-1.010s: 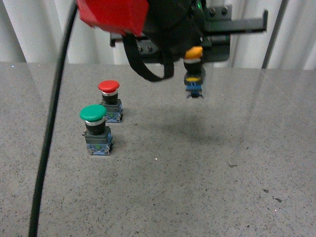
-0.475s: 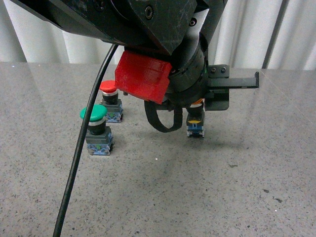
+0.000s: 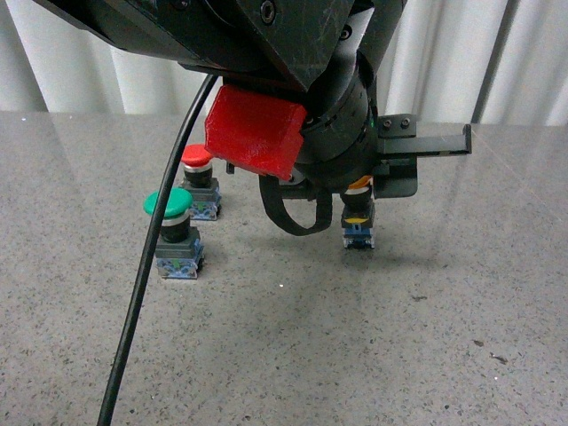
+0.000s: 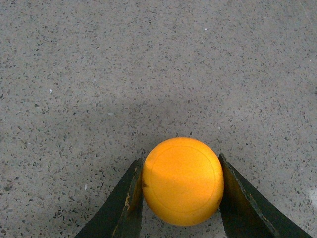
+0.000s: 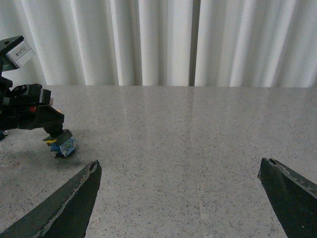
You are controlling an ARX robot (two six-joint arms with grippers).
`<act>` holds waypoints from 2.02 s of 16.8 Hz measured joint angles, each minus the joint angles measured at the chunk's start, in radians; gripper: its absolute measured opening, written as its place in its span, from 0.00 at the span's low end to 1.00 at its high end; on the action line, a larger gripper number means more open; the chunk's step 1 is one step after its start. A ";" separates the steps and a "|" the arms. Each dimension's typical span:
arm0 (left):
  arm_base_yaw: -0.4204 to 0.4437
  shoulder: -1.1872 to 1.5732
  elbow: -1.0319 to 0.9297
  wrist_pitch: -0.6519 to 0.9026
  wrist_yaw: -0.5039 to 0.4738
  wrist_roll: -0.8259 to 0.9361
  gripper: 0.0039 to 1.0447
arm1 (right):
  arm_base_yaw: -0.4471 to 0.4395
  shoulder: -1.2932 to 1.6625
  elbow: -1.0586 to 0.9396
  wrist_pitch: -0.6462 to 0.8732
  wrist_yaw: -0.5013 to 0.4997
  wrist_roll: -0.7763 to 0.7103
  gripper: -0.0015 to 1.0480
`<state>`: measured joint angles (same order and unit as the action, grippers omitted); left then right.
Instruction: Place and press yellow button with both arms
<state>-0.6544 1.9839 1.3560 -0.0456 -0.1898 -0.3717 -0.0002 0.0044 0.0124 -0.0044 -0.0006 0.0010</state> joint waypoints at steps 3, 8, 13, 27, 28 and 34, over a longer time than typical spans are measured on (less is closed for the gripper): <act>0.001 -0.001 -0.004 0.033 0.039 -0.009 0.79 | 0.000 0.000 0.000 0.000 0.000 0.000 0.94; -0.010 -0.001 -0.144 0.553 -0.201 0.252 0.94 | 0.000 0.000 0.000 0.000 0.000 0.000 0.94; 0.011 -0.029 -0.301 0.958 -0.404 0.404 0.78 | 0.000 0.000 0.000 0.000 0.000 0.000 0.94; 0.468 -0.835 -1.244 1.072 0.002 0.373 0.04 | 0.000 0.000 0.000 0.000 0.000 0.000 0.94; 0.491 -0.900 -1.264 1.031 0.021 0.372 0.04 | 0.000 0.000 0.000 0.000 0.000 0.000 0.94; 0.597 -1.209 -1.334 0.783 0.142 0.372 0.04 | 0.000 0.000 0.000 0.000 0.000 0.000 0.94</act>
<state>-0.0578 0.7753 0.0223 0.7376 -0.0475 0.0006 -0.0002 0.0044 0.0124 -0.0048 -0.0002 0.0010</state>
